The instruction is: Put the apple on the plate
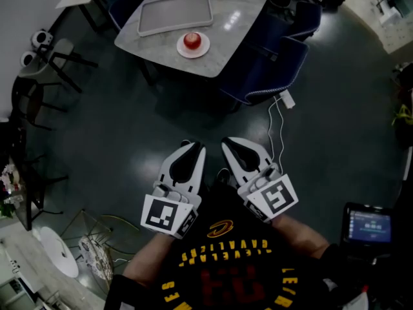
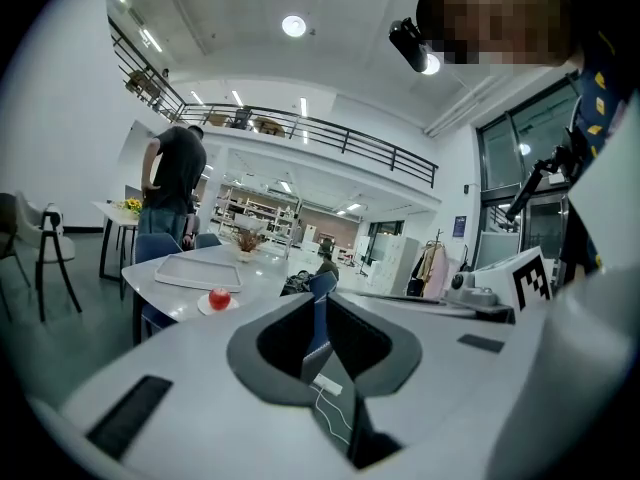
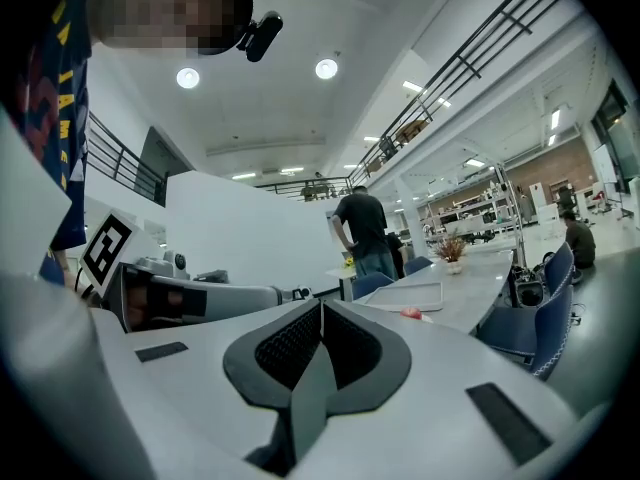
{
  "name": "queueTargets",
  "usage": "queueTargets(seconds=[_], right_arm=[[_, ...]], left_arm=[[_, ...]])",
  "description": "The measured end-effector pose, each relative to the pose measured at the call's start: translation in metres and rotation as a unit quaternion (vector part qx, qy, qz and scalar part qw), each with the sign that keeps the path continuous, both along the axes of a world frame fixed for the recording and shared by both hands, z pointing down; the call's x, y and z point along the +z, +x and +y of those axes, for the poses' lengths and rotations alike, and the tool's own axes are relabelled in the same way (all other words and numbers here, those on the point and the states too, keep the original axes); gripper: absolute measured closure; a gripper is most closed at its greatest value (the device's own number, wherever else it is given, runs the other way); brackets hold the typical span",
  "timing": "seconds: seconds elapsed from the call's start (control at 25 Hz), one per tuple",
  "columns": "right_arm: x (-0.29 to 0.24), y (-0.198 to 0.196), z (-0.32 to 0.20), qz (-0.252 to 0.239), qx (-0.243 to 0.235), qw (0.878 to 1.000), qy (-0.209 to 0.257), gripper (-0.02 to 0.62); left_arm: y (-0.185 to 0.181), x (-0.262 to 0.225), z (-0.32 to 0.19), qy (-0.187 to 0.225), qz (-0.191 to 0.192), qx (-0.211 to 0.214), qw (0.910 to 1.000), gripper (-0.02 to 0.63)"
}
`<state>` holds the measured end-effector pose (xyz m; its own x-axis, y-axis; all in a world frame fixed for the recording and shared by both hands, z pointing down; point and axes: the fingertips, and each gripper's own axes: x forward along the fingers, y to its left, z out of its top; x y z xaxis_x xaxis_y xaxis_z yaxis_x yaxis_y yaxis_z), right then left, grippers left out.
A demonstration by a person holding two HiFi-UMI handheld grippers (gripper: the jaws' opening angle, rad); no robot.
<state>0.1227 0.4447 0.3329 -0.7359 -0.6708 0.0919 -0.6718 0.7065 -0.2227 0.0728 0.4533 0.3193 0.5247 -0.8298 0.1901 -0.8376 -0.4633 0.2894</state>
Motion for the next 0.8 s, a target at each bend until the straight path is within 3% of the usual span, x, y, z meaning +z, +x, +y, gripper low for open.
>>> queueTargets(seconds=[0.48, 0.8], right_arm=[[0.009, -0.006, -0.103, 0.030, 0.046, 0.998, -0.015, 0.588], [0.010, -0.039, -0.173, 0.050, 0.075, 0.996, -0.028, 0.588]], left_arm=[[-0.018, 0.009, -0.107, -0.002, 0.027, 0.036, 0.9990, 0.568], [-0.062, 0.012, -0.184, -0.007, 0.046, 0.050, 0.9977, 0.568]])
